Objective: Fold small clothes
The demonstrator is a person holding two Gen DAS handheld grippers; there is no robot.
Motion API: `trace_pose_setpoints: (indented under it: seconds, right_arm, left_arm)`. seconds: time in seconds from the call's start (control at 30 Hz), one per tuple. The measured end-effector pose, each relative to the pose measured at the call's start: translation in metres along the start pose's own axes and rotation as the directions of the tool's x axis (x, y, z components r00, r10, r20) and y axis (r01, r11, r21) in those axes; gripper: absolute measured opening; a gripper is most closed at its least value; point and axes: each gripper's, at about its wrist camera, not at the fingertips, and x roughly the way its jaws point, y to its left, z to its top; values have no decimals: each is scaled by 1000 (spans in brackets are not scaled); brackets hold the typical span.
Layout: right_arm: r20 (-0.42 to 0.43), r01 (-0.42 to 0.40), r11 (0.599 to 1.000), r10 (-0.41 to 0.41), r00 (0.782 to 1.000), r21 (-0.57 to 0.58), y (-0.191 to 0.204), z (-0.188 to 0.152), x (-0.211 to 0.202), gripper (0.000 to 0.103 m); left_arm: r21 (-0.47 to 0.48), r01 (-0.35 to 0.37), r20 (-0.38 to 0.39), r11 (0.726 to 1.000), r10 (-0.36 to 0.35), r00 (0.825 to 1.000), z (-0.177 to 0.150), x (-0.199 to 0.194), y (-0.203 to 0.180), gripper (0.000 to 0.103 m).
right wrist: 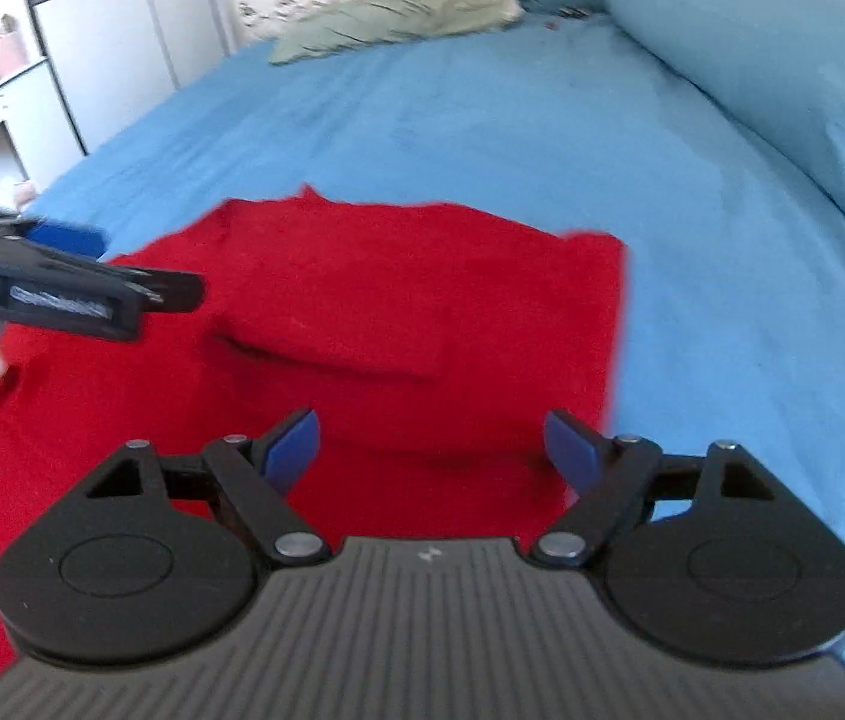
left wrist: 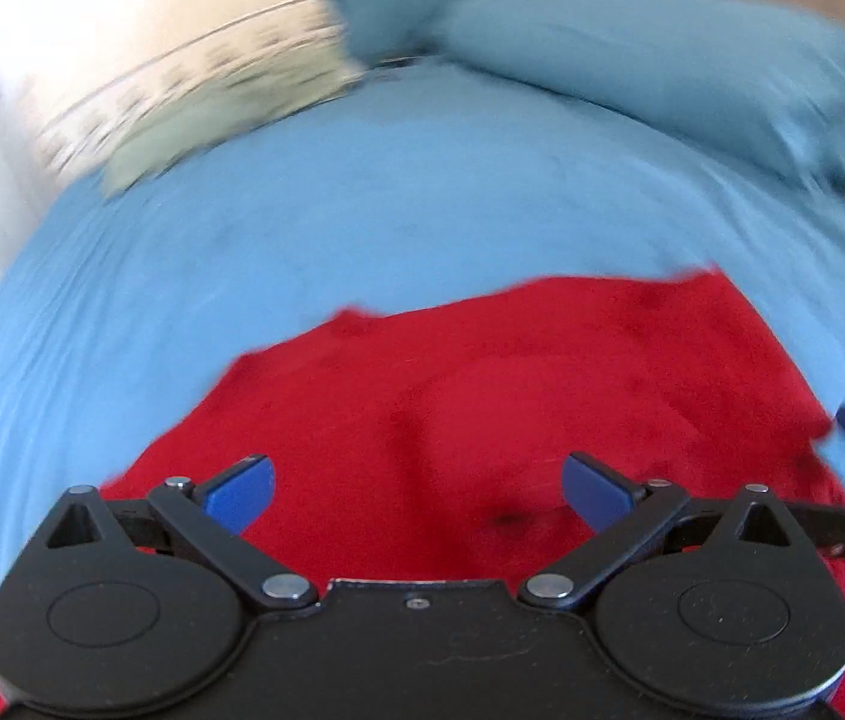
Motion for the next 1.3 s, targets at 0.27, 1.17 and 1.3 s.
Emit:
trace_pose_setpoints:
  seconds: [0.27, 1.17, 1.3]
  right_arm:
    - [-56, 17, 1000, -16, 998, 6, -18, -23, -7, 98]
    - [-60, 44, 999, -42, 997, 19, 1, -6, 23, 98]
    - [-59, 48, 999, -48, 997, 7, -1, -6, 24, 98]
  left_arm:
    - [311, 27, -40, 950, -16, 999, -2, 54, -69, 89]
    - [-619, 5, -31, 785, -31, 999, -91, 22, 93, 9]
    - [-633, 18, 2, 774, -21, 1000, -96, 17, 89, 10]
